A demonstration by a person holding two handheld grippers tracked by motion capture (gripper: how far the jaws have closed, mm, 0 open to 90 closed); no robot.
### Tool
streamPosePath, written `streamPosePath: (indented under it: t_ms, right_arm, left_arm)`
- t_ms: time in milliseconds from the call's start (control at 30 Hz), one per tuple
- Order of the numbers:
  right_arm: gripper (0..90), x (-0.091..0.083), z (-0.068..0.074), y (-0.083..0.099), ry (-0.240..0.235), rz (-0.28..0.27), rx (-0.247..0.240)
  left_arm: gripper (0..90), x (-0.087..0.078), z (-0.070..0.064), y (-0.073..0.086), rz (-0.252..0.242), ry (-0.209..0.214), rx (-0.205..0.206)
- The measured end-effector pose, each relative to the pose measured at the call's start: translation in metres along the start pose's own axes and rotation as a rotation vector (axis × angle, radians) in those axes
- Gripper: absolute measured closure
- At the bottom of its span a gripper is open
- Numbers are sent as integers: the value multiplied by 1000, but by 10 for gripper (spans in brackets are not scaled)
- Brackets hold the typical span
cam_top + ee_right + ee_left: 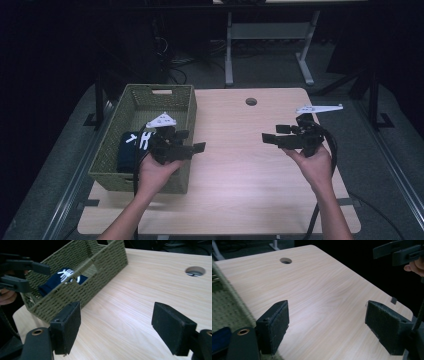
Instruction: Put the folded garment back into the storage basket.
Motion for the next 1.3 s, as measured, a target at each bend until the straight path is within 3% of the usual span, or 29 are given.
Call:
streamPosePath:
  t_ms: [267, 500, 767, 933, 1300]
  right_arm:
    - [236, -13, -11, 16, 47, -3, 20]
    - [236, -23, -20, 30, 64, -19, 41]
    - [236, -31, -29, 43, 77, -27, 60]
    - [236, -37, -35, 56, 95, -27, 79]
    - [226, -42, -42, 90, 95, -29, 111]
  left_arm:
    - [194, 14, -19, -2, 4, 18, 21]
    - [195, 25, -34, -2, 23, 26, 55]
    - [195, 35, -47, -2, 24, 56, 66]
    - [194, 48, -64, 3, 42, 67, 101]
    - [194, 68, -87, 20, 66, 105, 126]
Point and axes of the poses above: each handheld gripper's, and its own axes: x roughly forward along the jaws, y roughly out of its underside, z roughly to its left, the point moved 5 cm from there along x, roughly forward along the jaws, and after that the axes turned 14 degrees about z, right-handed, at the moved point
